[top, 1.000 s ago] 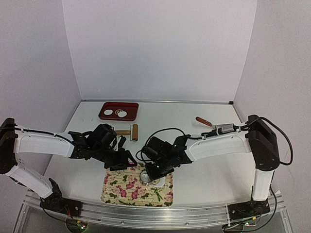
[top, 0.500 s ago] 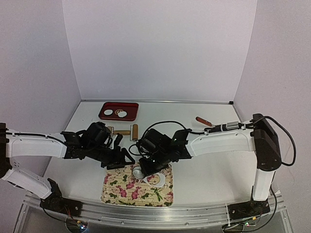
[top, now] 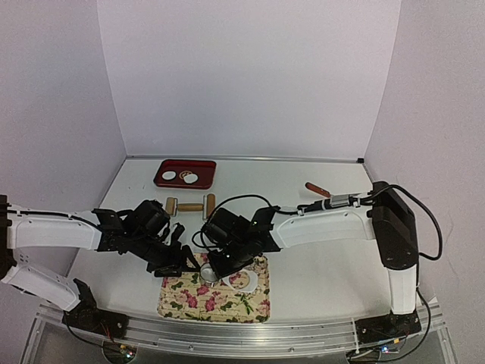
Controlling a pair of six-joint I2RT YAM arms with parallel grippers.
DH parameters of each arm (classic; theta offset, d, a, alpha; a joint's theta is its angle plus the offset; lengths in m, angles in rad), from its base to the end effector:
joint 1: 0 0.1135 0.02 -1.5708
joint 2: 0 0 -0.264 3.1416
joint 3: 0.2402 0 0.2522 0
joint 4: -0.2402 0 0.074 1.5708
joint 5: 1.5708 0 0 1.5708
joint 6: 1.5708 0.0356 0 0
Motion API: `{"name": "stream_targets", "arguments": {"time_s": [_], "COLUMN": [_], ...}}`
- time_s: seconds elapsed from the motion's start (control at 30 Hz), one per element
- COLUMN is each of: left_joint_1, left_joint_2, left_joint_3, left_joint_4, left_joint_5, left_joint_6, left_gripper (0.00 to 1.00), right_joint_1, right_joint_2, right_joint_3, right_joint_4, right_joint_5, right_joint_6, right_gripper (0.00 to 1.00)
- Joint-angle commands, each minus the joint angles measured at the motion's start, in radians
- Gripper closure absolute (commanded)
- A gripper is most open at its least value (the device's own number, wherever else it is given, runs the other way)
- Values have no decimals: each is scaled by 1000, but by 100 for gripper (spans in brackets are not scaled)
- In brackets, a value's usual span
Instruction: Roll out the dumpling wrappers from the dough
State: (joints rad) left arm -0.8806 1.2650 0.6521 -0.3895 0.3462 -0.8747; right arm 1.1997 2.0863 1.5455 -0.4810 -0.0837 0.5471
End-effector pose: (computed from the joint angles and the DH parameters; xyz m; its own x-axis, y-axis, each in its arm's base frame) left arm 0.1392 -0.1876 0.1828 -0.9899 0.0652 -0.1257 0.1280 0.7924 -0.5964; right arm 0.1597 0.4187 0.1751 -0.7555 -0.5121 -0.4086 -0.6457 0.6875 0.3324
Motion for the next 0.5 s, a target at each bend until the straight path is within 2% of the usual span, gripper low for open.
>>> {"name": "stream_targets", "arguments": {"time_s": [0.0,0.27,0.47], "left_joint_1": [0,0,-2], "left_joint_2": [31,70,95], "left_joint_3": [18,19,30], "left_joint_4": [-1,28,-40], "left_joint_5": [-13,-14,-110], "left_joint_6": [-19,-29,-39], "left_gripper": [32,31,31], "right_joint_1": [14,32,42], "right_joint_2": [27,65,89], "right_joint_3": [73,137,190], "right_joint_4": [-32,-73,-97], "right_joint_5": [44,73,84], "right_joint_6": [-19,-43,-51], "right_gripper": [100,100,100]}}
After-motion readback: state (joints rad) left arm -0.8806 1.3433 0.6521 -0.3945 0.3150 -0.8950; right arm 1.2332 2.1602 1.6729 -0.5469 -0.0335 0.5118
